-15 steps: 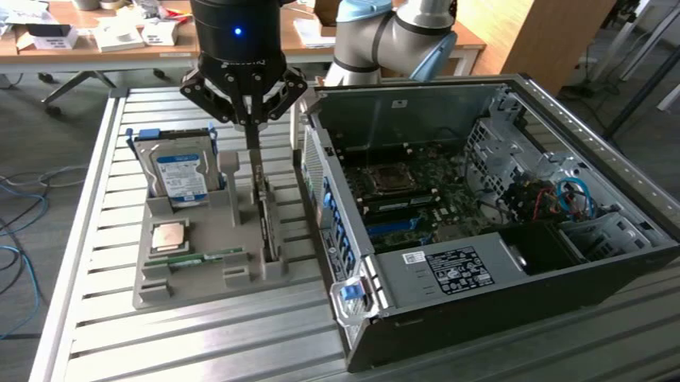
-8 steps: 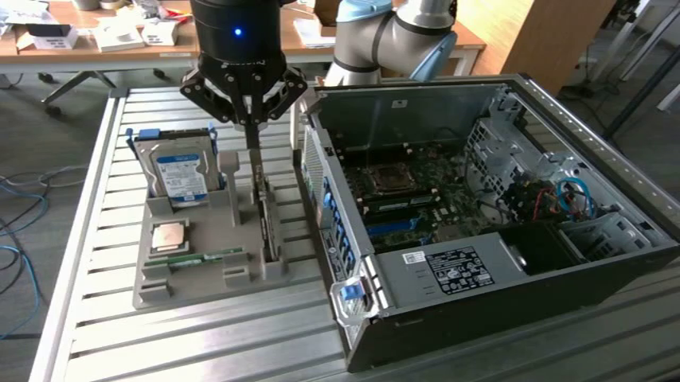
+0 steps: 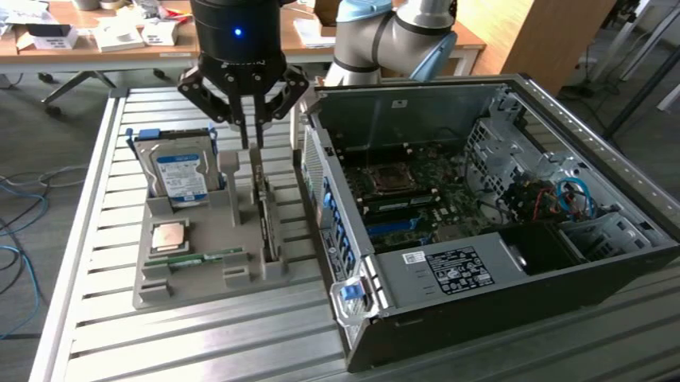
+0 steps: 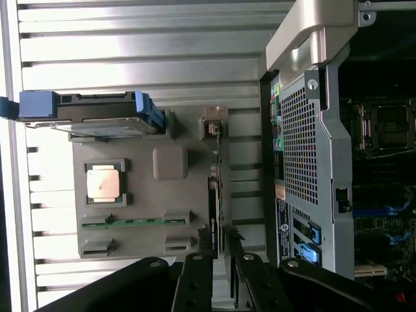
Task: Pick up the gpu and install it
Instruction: 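Pick up the gpu and move the gpu toward the slot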
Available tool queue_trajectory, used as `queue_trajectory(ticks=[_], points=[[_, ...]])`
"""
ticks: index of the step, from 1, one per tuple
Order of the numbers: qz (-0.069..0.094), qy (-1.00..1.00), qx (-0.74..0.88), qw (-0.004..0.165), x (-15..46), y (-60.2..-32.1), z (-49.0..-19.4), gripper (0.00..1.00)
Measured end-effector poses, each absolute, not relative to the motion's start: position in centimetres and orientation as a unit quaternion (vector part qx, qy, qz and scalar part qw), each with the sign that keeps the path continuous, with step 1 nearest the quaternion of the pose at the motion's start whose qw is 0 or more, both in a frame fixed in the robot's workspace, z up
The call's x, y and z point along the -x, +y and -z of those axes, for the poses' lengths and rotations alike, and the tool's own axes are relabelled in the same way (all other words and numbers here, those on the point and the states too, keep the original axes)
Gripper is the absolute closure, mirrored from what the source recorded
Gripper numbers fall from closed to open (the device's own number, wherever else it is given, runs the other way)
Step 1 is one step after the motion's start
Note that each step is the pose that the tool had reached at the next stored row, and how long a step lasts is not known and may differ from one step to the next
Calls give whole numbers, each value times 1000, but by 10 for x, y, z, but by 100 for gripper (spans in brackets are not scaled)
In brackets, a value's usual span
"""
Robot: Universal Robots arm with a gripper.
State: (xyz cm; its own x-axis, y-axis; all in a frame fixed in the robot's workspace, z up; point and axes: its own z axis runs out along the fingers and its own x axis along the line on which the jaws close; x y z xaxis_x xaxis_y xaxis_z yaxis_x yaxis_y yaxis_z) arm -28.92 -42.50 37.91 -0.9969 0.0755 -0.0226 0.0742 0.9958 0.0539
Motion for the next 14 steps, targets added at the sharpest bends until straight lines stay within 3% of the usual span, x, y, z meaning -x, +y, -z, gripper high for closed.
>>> queue_trajectory(ticks=[3, 4, 14], points=[[-27, 999, -37, 12, 289, -425, -379, 71], [-27, 999, -37, 12, 289, -425, -379, 64], [-28, 999, -37, 12, 289, -425, -366, 64]])
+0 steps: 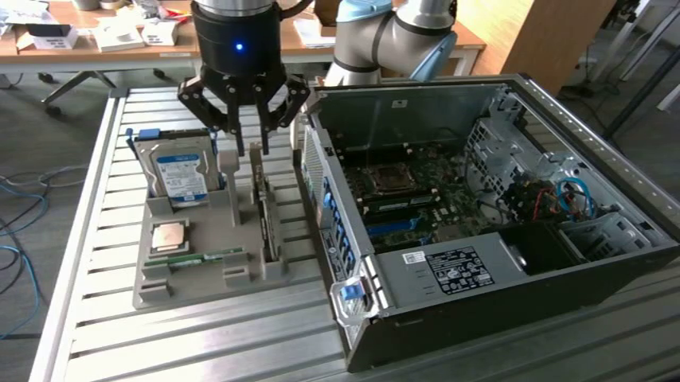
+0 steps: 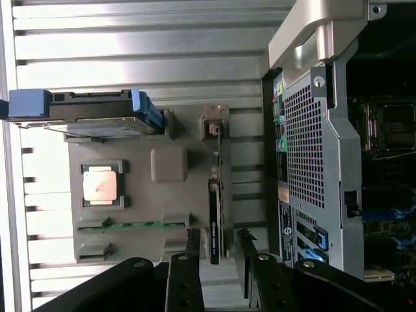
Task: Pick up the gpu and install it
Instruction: 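Pick up the gpu and move the gpu toward the slot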
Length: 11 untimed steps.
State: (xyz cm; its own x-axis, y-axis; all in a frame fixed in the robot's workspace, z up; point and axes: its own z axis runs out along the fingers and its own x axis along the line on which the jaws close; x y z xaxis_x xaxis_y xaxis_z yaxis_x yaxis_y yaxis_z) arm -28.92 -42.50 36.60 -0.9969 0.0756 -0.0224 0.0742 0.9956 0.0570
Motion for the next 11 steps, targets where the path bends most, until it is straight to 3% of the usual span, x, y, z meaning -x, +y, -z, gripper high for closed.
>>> queue_trajectory(ticks=[11], points=[[-28, 999, -37, 12, 289, -425, -352, 64]])
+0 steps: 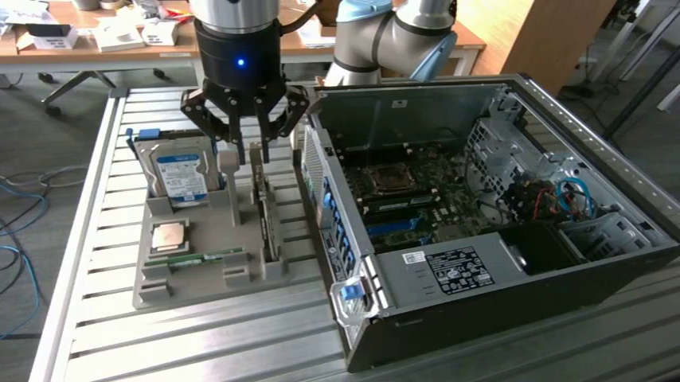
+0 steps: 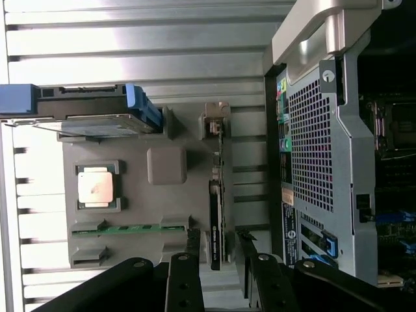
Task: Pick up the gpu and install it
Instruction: 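Pick up the gpu and move the gpu toward the slot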
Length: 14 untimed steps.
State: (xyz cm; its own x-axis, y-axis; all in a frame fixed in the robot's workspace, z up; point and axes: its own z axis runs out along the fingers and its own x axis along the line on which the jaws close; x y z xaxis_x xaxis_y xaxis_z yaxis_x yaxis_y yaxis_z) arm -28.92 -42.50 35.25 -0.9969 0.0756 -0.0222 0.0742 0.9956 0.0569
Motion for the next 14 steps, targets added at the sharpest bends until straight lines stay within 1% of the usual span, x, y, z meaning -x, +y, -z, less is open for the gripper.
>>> queue_trajectory(ticks=[14], points=[[-28, 999, -37, 12, 289, -425, -343, 64]])
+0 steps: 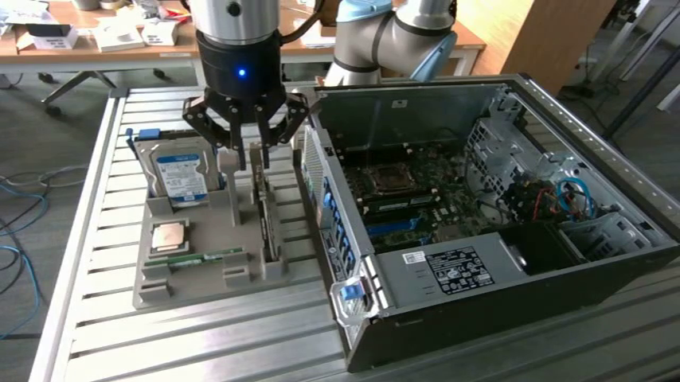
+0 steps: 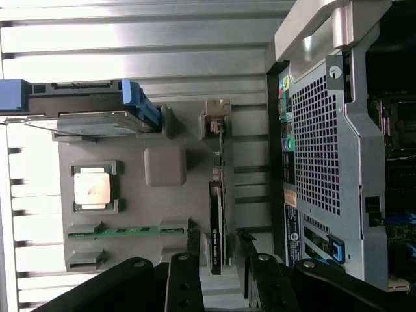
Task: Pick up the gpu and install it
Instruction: 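Pick up the gpu and move the gpu toward the slot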
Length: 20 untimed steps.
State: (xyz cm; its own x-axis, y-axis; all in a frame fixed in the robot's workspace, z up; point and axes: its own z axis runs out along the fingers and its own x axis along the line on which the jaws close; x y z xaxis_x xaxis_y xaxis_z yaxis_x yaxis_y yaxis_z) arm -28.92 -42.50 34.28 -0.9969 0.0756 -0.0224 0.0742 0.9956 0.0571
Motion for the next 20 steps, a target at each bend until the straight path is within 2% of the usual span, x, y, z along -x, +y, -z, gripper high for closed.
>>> queue_trajectory(ticks=[20], points=[[-28, 999, -37, 12, 287, -425, -337, 64]])
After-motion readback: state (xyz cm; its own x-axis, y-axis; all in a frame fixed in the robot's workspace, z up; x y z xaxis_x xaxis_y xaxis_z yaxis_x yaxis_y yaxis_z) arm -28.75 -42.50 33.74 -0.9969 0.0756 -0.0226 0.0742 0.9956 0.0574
